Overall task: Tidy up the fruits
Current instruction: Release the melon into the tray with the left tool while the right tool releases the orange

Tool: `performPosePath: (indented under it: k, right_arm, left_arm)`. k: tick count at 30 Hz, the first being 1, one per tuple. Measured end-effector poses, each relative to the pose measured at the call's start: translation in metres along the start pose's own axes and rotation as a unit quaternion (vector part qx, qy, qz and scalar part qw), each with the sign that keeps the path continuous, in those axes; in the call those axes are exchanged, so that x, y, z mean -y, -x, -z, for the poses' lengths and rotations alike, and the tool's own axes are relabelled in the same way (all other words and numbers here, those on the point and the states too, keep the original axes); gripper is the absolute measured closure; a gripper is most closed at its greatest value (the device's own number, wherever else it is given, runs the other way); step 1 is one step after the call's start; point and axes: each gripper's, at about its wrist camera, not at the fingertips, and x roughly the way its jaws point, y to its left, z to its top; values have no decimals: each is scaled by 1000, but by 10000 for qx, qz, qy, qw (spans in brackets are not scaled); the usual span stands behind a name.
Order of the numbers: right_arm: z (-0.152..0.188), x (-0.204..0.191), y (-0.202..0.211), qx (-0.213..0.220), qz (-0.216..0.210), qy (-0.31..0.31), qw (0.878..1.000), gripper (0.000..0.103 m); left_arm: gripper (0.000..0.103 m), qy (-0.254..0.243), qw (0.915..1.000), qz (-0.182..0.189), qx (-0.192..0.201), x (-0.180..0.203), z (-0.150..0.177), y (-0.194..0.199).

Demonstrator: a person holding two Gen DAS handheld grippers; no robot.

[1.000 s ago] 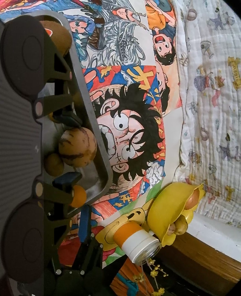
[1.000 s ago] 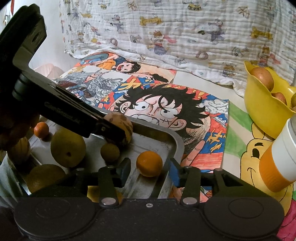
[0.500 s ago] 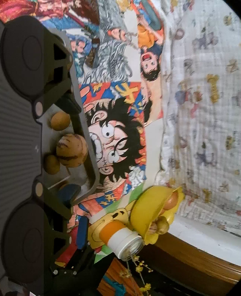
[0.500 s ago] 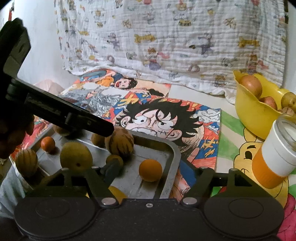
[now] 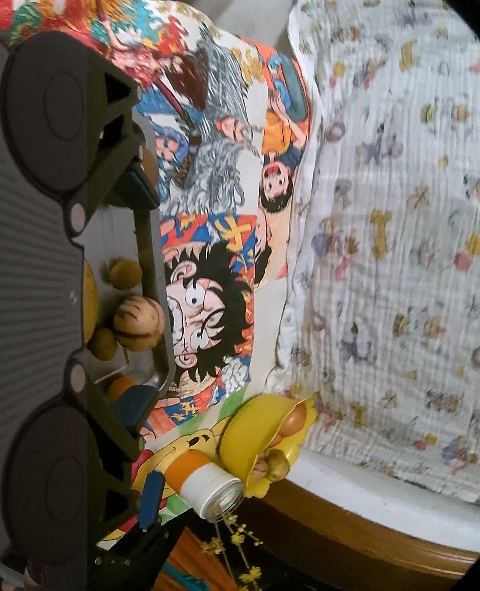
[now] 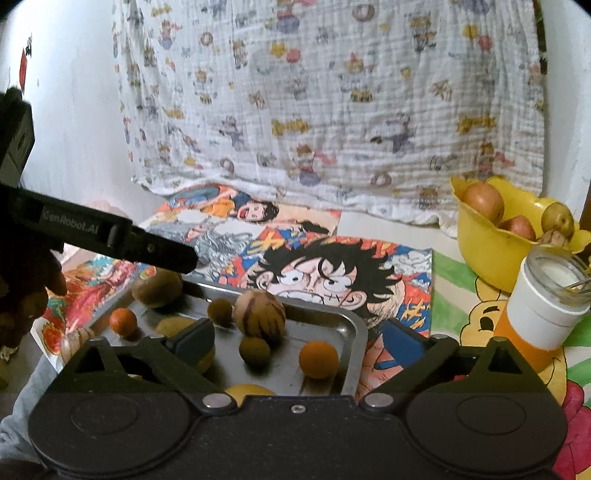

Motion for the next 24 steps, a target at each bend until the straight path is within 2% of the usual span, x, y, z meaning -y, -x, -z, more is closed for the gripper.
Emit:
performPosePath:
  k: [9,24]
  right_arm:
    - [6,-12,23,383,-42,-125,9992,1]
    - [22,-27,45,763,-105,-118,9970,1]
  left_arm:
    - [1,229,9983,-321,419,-12,23,39]
    - [1,399,9940,-617,815,-19,54,75]
